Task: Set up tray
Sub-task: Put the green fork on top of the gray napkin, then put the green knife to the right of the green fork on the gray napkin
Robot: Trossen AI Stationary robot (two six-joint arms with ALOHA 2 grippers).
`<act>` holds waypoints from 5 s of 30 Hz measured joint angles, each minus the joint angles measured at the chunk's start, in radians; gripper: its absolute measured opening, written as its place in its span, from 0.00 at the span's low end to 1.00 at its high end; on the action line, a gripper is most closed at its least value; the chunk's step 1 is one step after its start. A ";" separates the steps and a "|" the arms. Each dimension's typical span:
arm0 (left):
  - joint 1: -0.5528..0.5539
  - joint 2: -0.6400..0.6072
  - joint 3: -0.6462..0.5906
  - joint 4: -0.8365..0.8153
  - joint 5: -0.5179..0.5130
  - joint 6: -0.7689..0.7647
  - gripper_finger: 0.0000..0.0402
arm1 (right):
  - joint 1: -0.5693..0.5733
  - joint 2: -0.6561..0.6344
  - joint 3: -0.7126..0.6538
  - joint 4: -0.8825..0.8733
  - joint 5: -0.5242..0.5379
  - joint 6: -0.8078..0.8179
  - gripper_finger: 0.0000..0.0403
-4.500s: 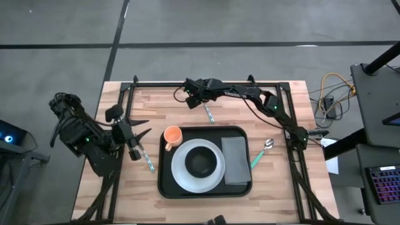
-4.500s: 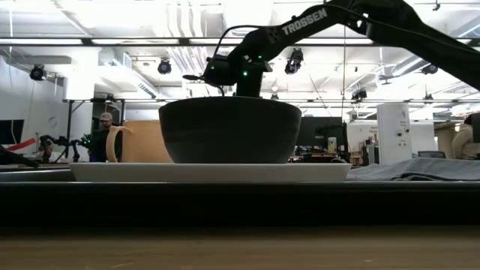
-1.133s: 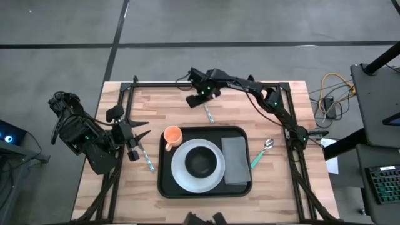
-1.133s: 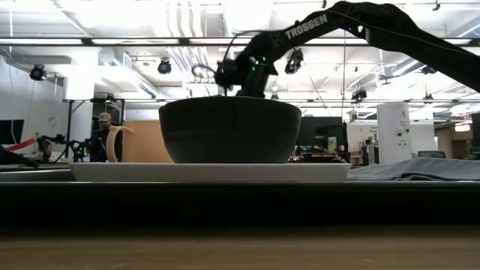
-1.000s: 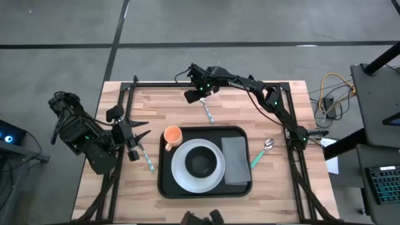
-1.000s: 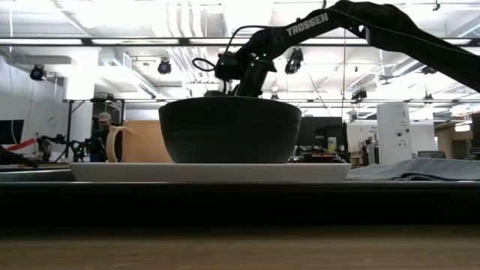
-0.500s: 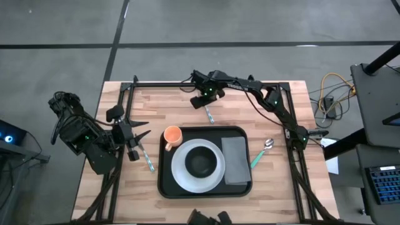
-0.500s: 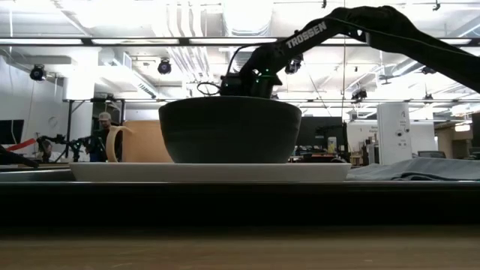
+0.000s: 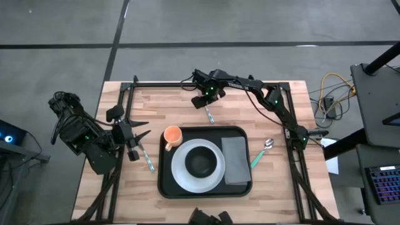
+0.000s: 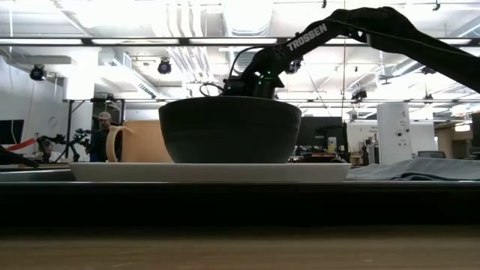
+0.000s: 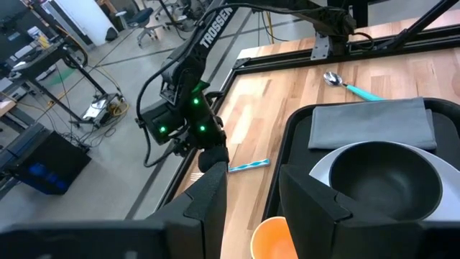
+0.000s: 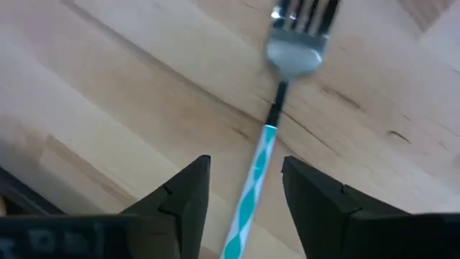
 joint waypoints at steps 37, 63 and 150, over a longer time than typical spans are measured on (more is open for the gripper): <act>0.000 0.000 0.000 0.005 0.000 -0.009 0.27 | 0.005 -0.002 -0.114 -0.037 -0.055 0.009 0.10; 0.000 -0.003 0.000 -0.014 0.023 -0.004 0.27 | 0.354 -0.456 -0.236 -0.321 0.206 0.385 0.03; 0.007 0.001 -0.167 -0.029 0.055 -0.358 0.27 | 0.865 -0.627 -0.120 -0.456 0.964 0.724 0.41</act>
